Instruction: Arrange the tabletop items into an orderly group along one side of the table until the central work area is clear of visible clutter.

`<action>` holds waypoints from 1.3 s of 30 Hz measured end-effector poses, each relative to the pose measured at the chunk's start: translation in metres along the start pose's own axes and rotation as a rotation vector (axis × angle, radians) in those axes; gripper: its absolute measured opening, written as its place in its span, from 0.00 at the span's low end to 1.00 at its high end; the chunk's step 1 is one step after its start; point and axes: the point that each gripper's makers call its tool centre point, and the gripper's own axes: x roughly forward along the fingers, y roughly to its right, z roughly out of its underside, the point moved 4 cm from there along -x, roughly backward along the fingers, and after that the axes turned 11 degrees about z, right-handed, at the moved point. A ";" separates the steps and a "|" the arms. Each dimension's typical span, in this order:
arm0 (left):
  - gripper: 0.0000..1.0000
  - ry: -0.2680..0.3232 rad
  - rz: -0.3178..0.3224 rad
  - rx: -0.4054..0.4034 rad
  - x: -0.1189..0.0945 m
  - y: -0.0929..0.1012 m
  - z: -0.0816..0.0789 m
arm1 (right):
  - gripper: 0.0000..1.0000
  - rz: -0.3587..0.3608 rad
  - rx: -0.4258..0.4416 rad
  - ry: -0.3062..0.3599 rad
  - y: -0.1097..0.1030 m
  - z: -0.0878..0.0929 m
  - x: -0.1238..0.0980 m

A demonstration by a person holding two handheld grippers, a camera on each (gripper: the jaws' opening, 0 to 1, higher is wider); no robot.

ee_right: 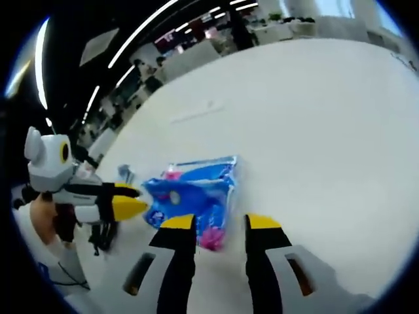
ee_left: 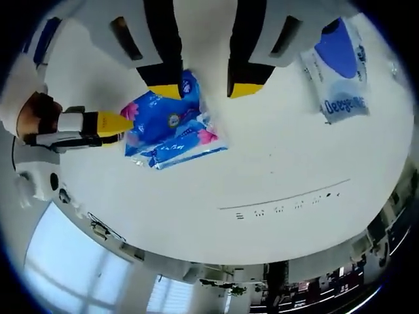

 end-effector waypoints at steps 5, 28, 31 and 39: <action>0.40 0.036 -0.026 0.013 -0.015 -0.004 -0.002 | 0.34 -0.007 -0.009 0.029 -0.004 -0.005 -0.010; 0.76 0.147 -0.115 0.042 -0.119 -0.028 0.044 | 0.48 -0.050 -0.094 0.107 -0.030 0.015 -0.080; 0.76 0.147 -0.124 0.044 -0.129 -0.030 0.053 | 0.48 -0.054 -0.093 0.109 -0.031 0.019 -0.087; 0.76 0.138 -0.140 0.056 -0.144 -0.032 0.072 | 0.47 -0.049 -0.075 0.114 -0.029 0.029 -0.101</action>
